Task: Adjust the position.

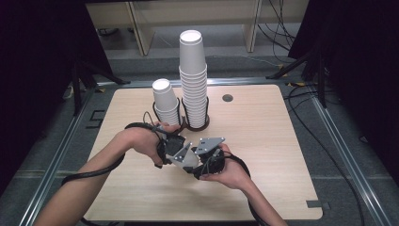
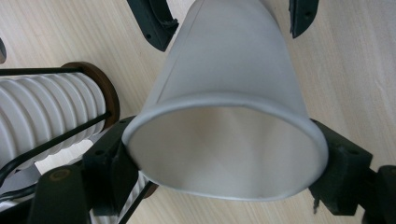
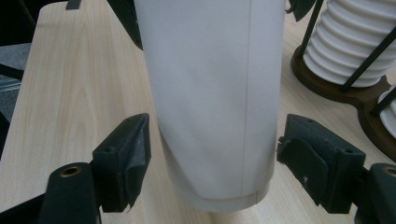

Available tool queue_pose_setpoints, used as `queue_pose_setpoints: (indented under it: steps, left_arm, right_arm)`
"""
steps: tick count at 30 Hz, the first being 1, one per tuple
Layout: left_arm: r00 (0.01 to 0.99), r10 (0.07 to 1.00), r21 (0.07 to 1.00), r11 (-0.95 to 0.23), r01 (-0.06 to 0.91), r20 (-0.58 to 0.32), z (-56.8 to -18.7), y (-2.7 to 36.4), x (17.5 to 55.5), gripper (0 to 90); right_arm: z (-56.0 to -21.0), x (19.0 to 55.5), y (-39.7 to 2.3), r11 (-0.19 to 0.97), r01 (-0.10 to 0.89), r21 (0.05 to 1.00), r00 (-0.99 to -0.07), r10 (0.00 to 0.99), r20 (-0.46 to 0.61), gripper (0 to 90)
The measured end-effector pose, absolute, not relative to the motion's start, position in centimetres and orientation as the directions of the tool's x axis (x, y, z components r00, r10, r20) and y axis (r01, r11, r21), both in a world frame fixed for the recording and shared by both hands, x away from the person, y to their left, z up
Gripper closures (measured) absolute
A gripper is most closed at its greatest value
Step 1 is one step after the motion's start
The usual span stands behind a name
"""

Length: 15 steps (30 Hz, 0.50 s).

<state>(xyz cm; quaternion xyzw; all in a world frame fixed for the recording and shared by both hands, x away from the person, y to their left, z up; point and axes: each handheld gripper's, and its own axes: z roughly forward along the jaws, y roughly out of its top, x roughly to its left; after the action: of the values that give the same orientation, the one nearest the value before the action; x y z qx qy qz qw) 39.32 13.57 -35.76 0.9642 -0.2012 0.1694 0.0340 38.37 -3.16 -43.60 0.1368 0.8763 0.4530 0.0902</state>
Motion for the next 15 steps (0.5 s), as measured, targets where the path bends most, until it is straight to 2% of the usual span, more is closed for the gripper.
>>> queue_pose_setpoints:
  steps: [15]
  left_arm:
    - [0.868, -0.373, 0.021, -0.916, -0.402, 0.328, -35.89, 13.54, 39.28, 20.5]
  right_arm:
    - [-44.19, 38.4, -2.83, 0.539, 0.187, 0.821, -0.946, 0.324, 0.002, 24.5]
